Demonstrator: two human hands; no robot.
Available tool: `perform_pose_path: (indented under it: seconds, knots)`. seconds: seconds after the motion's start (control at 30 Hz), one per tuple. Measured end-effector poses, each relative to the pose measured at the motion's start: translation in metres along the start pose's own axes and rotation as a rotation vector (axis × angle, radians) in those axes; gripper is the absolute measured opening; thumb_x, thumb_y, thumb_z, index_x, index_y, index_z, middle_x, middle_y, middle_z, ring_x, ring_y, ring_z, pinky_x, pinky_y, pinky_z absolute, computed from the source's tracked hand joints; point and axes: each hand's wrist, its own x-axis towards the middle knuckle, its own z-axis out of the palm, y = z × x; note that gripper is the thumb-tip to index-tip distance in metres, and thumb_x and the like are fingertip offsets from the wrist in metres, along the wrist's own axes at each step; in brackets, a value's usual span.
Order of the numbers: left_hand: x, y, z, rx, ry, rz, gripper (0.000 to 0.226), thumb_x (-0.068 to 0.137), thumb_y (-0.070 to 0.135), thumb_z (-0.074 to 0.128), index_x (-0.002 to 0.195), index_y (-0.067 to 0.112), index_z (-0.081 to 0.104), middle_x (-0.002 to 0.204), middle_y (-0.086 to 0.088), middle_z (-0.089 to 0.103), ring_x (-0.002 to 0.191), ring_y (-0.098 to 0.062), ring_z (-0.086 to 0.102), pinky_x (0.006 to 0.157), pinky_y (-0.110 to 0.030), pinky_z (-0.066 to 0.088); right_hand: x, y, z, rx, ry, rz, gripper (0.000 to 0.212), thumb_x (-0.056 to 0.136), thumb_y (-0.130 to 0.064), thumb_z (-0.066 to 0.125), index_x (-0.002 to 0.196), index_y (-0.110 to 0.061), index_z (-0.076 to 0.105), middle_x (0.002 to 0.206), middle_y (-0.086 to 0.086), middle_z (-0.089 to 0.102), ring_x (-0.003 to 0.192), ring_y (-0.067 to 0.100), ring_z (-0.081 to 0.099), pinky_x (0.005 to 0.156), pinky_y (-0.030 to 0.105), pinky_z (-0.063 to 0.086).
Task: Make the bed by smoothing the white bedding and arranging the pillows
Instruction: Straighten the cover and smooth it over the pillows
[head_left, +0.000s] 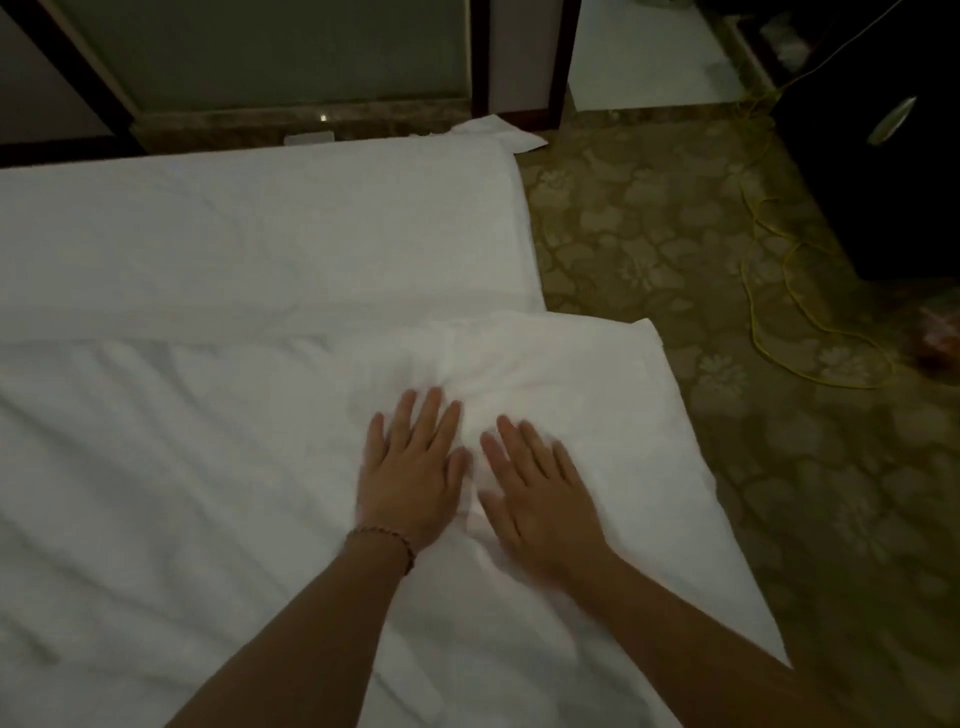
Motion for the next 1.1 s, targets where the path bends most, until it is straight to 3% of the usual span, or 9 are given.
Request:
perform_pose_path:
  seconds: [0.07,0.13,0.23,0.5,0.63,0.73,0.93,1.03,1.1]
  knots:
    - [-0.027,-0.041,0.010,0.062,-0.064,-0.058,0.063,0.099,0.054,0.008,0.158,0.035,0.018,0.166,0.008,0.007,0.153,-0.023,0.003,0.119,-0.053,0.008,-0.027,0.029,0.018,-0.097,-0.099,0.129,0.071,0.098,-0.059,0.000,0.158,-0.024,0.015,0.165,-0.001,0.003,0.152,0.026,0.007,0.121,0.050,0.012]
    - [-0.052,-0.077,0.017,0.060,-0.116,-0.180,0.064,0.095,0.058,0.000,0.157,0.040,0.001,0.164,0.012,-0.009,0.153,-0.021,-0.008,0.120,-0.053,0.002,-0.041,0.058,0.026,-0.147,-0.129,0.347,0.082,0.090,-0.064,-0.015,0.159,-0.027,0.008,0.166,-0.003,0.001,0.153,0.025,0.002,0.121,0.050,0.008]
    - [-0.073,-0.098,0.013,0.030,-0.207,-0.255,0.060,0.098,0.058,0.000,0.154,0.040,-0.014,0.163,0.010,-0.021,0.151,-0.023,-0.018,0.120,-0.053,-0.004,-0.040,0.049,0.020,-0.143,-0.155,0.491,0.079,0.089,-0.063,-0.011,0.159,-0.028,0.001,0.166,-0.003,-0.006,0.152,0.024,-0.004,0.121,0.053,0.003]
    - [-0.134,-0.094,-0.071,-0.055,-0.209,-0.148,0.065,0.100,0.060,0.007,0.158,0.033,-0.005,0.166,0.002,-0.013,0.151,-0.026,-0.017,0.121,-0.053,-0.008,-0.069,-0.113,-0.034,-0.015,-0.080,0.362,0.074,0.091,-0.067,-0.006,0.156,-0.032,-0.009,0.163,-0.008,-0.019,0.151,0.017,-0.014,0.121,0.048,-0.003]
    - [-0.182,-0.116,-0.133,-0.034,-0.179,-0.141,0.083,0.088,0.068,-0.011,0.159,0.027,0.002,0.167,0.000,-0.004,0.152,-0.026,-0.011,0.121,-0.051,-0.005,-0.091,-0.194,-0.079,0.001,-0.087,0.281,0.072,0.097,-0.065,0.005,0.157,-0.028,-0.010,0.161,-0.005,-0.024,0.149,0.018,-0.021,0.120,0.046,-0.009]
    - [-0.222,-0.144,-0.171,-0.020,-0.184,-0.166,0.078,0.094,0.068,-0.003,0.159,0.026,0.009,0.167,0.000,0.002,0.153,-0.025,-0.006,0.122,-0.050,-0.001,-0.106,-0.244,-0.113,0.008,-0.129,0.236,0.079,0.094,-0.065,0.001,0.158,-0.019,-0.002,0.165,0.001,-0.011,0.151,0.019,-0.015,0.121,0.046,-0.006]
    - [-0.307,-0.210,-0.218,-0.025,-0.129,-0.342,0.068,0.100,0.061,0.014,0.157,0.024,0.021,0.166,-0.002,0.014,0.153,-0.026,0.006,0.122,-0.049,0.009,-0.119,-0.322,-0.147,-0.053,-0.094,0.106,0.127,0.059,-0.071,-0.043,0.158,-0.014,0.013,0.165,0.007,0.013,0.152,0.025,0.006,0.121,0.047,0.009]
    - [-0.352,-0.246,-0.218,0.000,-0.153,-0.411,0.068,0.100,0.062,0.016,0.154,0.023,0.026,0.164,-0.002,0.020,0.151,-0.026,0.013,0.120,-0.048,0.015,-0.123,-0.361,-0.133,-0.068,-0.079,0.034,0.116,0.078,-0.069,-0.031,0.150,-0.011,0.039,0.154,0.012,0.040,0.144,0.031,0.033,0.114,0.051,0.029]
    - [-0.377,-0.269,-0.209,0.013,-0.140,-0.462,0.072,0.098,0.065,0.010,0.153,0.022,0.028,0.162,-0.002,0.025,0.150,-0.026,0.017,0.119,-0.047,0.020,-0.127,-0.385,-0.119,-0.097,-0.104,0.012,0.102,0.087,-0.067,-0.017,0.147,-0.011,0.043,0.151,0.011,0.044,0.142,0.031,0.037,0.112,0.051,0.032]
